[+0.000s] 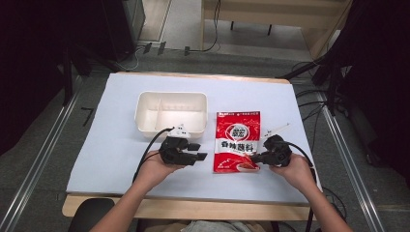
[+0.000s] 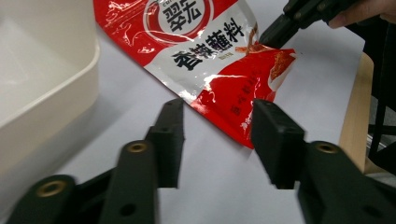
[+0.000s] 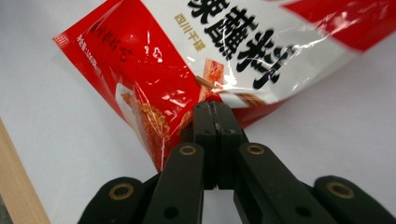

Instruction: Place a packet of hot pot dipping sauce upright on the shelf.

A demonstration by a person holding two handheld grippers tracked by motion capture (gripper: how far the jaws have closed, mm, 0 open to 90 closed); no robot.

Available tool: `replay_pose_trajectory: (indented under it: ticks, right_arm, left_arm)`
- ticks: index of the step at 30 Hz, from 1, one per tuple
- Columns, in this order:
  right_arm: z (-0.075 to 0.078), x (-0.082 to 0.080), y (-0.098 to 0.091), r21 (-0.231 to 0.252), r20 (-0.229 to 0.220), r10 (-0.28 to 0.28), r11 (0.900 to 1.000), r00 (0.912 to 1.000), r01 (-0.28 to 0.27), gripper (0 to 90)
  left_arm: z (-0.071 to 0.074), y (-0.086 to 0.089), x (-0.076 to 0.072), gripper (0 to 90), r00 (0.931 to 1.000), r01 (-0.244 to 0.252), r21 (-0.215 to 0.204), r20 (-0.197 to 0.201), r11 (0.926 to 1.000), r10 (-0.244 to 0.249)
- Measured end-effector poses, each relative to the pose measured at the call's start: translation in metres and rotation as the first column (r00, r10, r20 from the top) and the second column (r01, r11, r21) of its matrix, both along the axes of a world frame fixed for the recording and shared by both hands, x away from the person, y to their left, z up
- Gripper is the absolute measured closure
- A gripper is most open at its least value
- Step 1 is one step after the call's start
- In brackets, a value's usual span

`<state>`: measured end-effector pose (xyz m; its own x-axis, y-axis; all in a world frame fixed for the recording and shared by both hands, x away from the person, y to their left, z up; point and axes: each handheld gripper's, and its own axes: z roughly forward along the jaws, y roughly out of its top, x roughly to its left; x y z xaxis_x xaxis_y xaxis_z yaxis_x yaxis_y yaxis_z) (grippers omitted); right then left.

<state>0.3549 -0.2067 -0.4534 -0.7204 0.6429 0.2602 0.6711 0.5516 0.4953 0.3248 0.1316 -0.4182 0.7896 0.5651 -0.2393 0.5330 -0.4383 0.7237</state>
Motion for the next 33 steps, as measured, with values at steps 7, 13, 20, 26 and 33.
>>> replay_pose_trajectory:
  ticks: [7, 13, 20, 26, 33]
  right_arm:
    - [0.016, 0.003, -0.015, 0.044, 0.073, -0.066, 0.9971, 0.9952, 0.062, 83.6]
    - [0.02, 0.009, -0.02, 0.095, 0.119, -0.117, 0.9898, 0.986, 0.106, 68.8]
    - [0.023, 0.015, -0.021, 0.112, 0.156, -0.157, 0.9837, 0.9752, 0.14, 51.2]
    - [0.021, 0.019, -0.022, 0.122, 0.156, -0.184, 0.9787, 0.9705, 0.166, 41.9]
    - [0.017, 0.023, -0.023, 0.133, 0.139, -0.219, 0.9705, 0.9658, 0.201, 33.3]
  left_arm:
    - [0.002, -0.012, -0.007, 82.8, 0.9993, 0.033, 0.014, -0.017, 0.9993, -0.033]
    - [-0.002, -0.023, -0.007, 90.0, 0.9989, 0.045, -0.029, 0.012, 0.9986, -0.044]
    - [-0.013, -0.047, 0.002, 89.6, 0.9995, 0.032, -0.021, -0.009, 0.9993, -0.032]
    - [-0.026, -0.06, 0.005, 90.0, 0.9993, 0.036, -0.003, -0.006, 0.9993, -0.036]
    - [-0.04, -0.071, 0.006, 90.0, 0.9991, 0.041, 0.048, -0.002, 0.998, -0.041]
